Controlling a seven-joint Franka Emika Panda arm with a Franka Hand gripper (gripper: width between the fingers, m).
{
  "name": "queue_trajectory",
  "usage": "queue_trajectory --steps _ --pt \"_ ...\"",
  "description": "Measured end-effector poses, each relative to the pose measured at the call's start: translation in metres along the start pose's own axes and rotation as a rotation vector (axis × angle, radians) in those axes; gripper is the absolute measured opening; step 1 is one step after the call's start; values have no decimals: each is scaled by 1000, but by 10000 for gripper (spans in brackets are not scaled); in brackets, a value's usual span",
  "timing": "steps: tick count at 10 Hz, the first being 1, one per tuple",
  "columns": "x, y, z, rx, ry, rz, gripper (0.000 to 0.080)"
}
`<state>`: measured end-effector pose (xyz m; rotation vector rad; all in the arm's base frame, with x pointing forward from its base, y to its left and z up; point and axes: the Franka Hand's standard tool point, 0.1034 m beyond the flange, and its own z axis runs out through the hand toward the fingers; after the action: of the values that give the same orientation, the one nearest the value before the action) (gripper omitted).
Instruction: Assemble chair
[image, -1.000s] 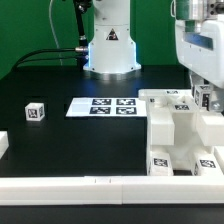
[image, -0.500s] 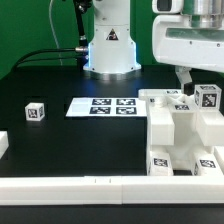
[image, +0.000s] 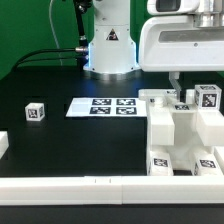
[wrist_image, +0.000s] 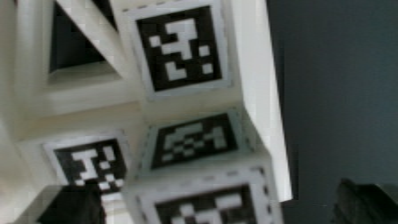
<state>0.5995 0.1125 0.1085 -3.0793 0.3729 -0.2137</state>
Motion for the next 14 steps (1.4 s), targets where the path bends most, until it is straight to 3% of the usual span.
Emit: queue_trajectory --steps 2,4,8,14 --pt "1 1 0 0 0 37 634" --pt "1 1 0 0 -1 148 275" --pt "3 8 1 -9 -19 441 278" --pt "-2 7 1 -8 -50 1109 279"
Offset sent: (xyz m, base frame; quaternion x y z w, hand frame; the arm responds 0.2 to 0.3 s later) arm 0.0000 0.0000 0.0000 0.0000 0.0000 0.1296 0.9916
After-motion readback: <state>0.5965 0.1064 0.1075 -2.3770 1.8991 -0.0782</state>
